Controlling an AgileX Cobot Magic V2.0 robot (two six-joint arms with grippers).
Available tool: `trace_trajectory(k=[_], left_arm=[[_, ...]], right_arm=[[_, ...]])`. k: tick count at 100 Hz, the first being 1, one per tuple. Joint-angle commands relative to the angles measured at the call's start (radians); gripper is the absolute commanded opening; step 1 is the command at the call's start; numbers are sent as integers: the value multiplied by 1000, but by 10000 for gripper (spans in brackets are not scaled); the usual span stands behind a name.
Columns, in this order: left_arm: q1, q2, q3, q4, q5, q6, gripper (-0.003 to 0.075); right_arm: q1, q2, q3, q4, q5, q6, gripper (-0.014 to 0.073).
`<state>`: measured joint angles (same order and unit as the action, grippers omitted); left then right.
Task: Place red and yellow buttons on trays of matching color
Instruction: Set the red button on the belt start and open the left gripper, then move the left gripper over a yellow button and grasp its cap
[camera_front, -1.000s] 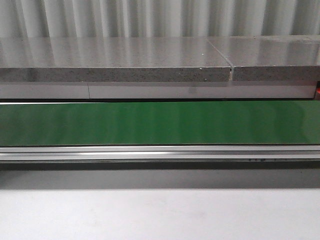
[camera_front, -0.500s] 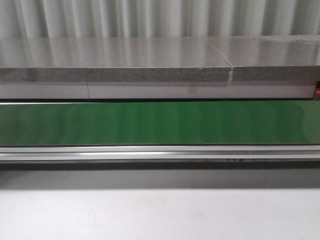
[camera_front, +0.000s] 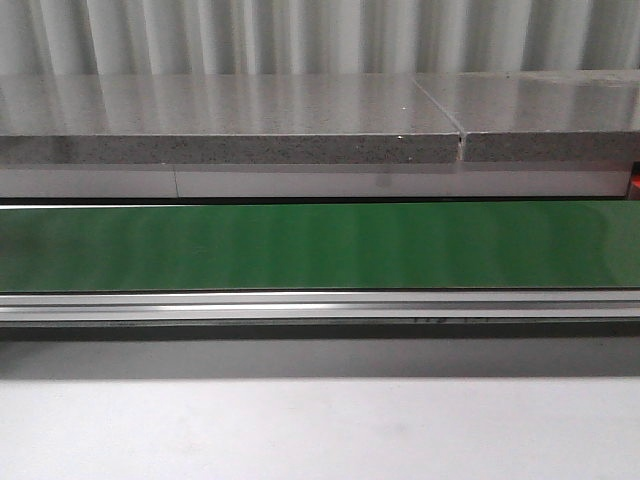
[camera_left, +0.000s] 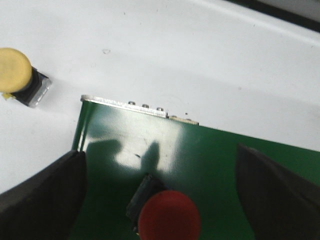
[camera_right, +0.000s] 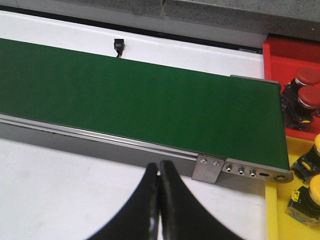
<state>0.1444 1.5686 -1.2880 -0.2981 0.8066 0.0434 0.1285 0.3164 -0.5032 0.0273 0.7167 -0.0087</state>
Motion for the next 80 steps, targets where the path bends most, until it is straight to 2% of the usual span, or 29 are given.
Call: trace_trajectory(k=[1, 30, 43, 80], left_arm=[[32, -39, -55, -12, -16, -20, 575], [151, 9, -73, 68, 21, -43, 575], [159, 61, -106, 166, 59, -105, 575], [162, 241, -263, 166, 114, -113, 575]], right_arm=[[0, 9, -23, -9, -70, -6, -67], [0, 9, -23, -9, -70, -6, -67], [0, 9, -23, -9, -70, -6, -67], [0, 9, -23, -9, -70, -6, -67]])
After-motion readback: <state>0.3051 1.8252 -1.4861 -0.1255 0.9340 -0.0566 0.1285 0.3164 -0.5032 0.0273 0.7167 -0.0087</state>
